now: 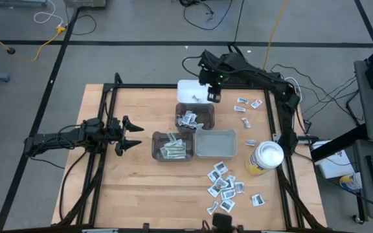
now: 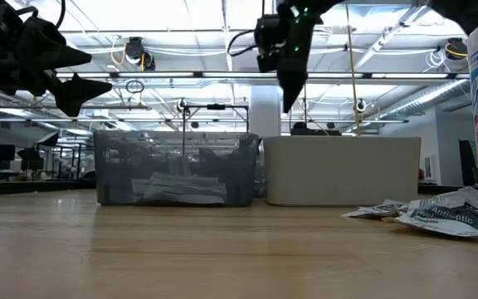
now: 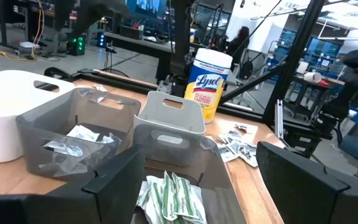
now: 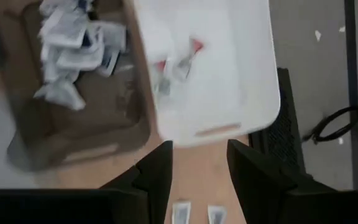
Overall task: Pick & Place First Aid Supplies
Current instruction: Put the white ointment pack into the white bin
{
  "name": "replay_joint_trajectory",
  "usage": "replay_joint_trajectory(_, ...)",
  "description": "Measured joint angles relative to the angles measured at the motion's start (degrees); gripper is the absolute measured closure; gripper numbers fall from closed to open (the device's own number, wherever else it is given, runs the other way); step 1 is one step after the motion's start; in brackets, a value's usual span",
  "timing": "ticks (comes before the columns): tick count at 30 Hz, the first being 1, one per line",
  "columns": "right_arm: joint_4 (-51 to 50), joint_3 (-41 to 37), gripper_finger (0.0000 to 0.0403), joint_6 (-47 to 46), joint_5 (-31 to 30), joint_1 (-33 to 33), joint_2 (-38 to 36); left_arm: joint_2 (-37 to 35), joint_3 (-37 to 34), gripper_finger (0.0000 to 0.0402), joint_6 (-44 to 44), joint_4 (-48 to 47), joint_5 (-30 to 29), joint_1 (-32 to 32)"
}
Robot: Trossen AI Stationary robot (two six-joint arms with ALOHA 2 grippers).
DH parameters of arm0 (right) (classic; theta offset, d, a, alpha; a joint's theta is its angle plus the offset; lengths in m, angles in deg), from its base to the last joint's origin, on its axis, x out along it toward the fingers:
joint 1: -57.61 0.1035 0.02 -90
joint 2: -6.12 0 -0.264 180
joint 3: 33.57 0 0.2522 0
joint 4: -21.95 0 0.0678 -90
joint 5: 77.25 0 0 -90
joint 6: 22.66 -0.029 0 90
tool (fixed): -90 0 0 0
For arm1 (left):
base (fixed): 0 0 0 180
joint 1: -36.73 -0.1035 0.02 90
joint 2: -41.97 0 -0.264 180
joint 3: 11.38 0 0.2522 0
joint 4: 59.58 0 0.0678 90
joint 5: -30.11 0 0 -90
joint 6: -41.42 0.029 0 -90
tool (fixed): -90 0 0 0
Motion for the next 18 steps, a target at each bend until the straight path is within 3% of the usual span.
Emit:
replay_joint_trajectory(6, -1.34, -8.77, 0.0257, -6.01, -0.07, 5.65, -6.96, -0.01, 0.0, 0.0091, 0.0, 0.0, 0.02, 0.01)
replay_joint_trajectory(13, 1.03, -23.54, 0.0257, -15.46, 0.05, 19.63, -16.51, 0.0, 0.0, 0.0091, 0.0, 0.0, 0.02, 0.01)
replay_joint_trajectory(18, 1.11, -29.8, 0.0257, -24.16, 0.06, 30.86, -20.29, 0.0, 0.0, 0.0091, 0.0, 0.0, 0.01, 0.02)
